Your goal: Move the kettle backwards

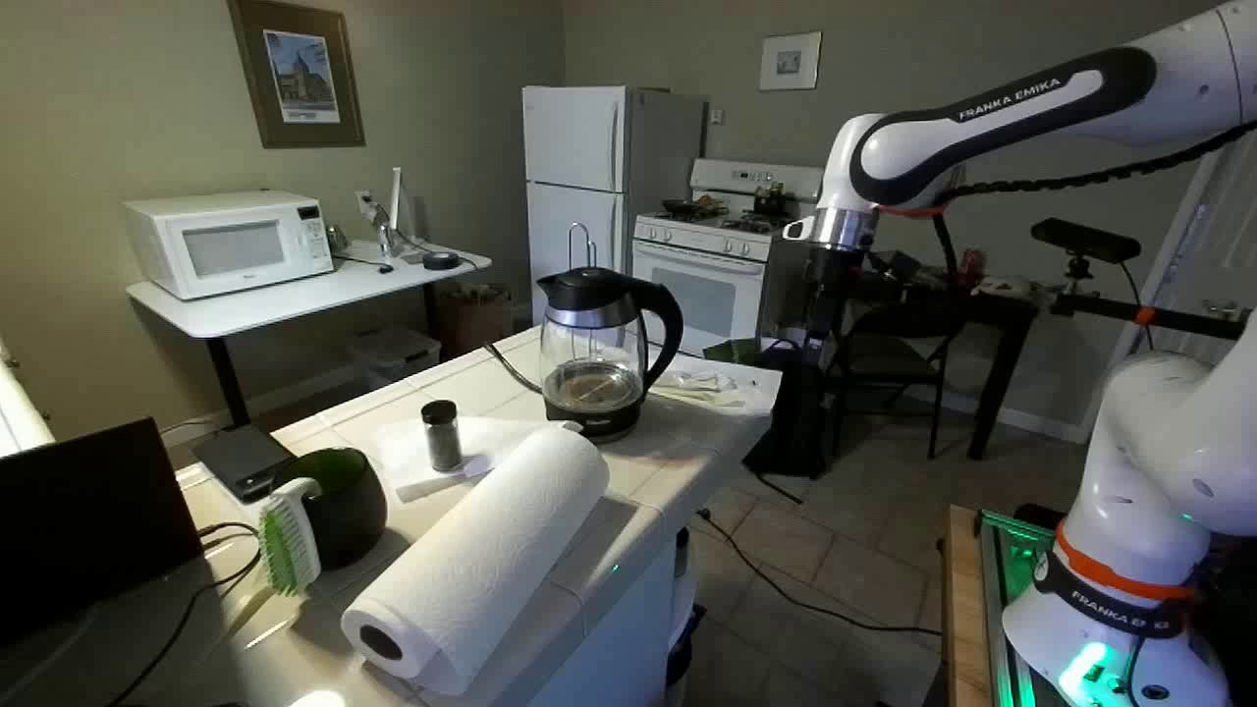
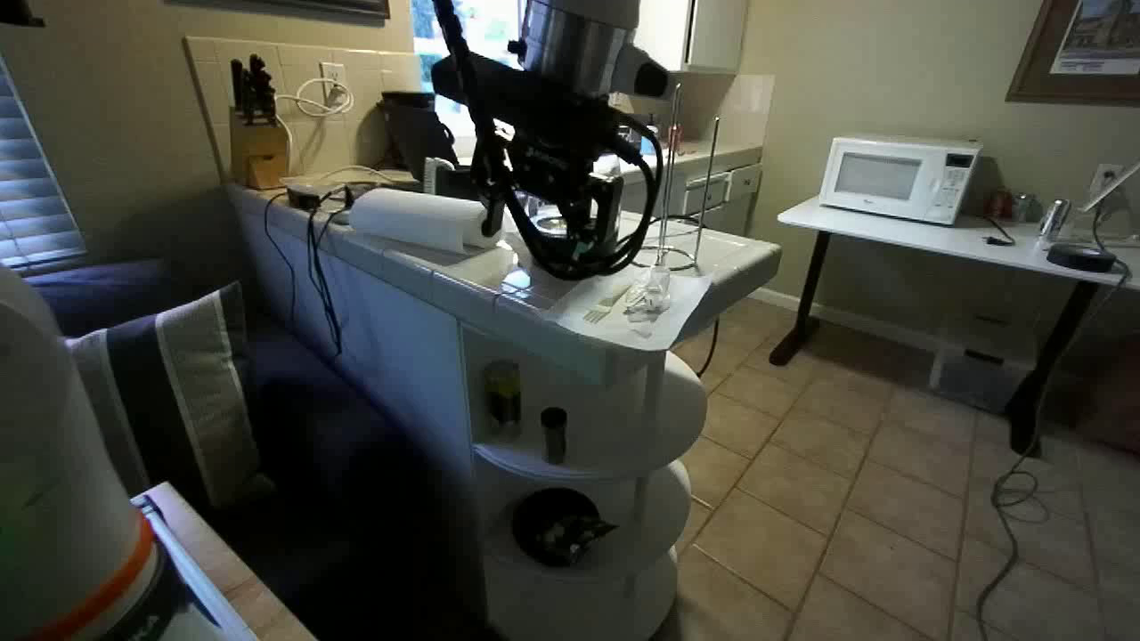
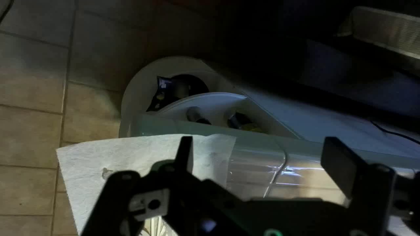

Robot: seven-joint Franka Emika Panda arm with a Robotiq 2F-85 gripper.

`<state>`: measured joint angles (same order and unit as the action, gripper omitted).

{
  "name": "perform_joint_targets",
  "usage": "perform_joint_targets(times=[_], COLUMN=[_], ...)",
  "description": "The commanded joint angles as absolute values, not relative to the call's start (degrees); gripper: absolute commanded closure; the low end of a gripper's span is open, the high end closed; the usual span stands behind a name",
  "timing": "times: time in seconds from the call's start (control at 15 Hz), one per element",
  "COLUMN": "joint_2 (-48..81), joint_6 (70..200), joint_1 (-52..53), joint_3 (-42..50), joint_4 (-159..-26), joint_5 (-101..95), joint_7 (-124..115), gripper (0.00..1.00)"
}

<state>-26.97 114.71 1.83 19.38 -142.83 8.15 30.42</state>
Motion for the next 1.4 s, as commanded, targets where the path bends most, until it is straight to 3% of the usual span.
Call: perform_joint_targets(times=[0.0,0.6,1.07,1.33], joint_2=[-26.69,-26.69,-32.45,-30.91], joint_6=[114.5,114.5,119.21,131.81], joint_1=[0.16,0.16,2.88,5.49], joint_3=[17.84,17.84,2.12,-4.6], joint_4=[-142.73,-142.73,-150.7,-153.53], joint_5=[8.94,8.94,8.25,6.22], joint_7=[31.06,31.06,13.56,7.12], gripper=[0.0,0.0,0.0,0.0])
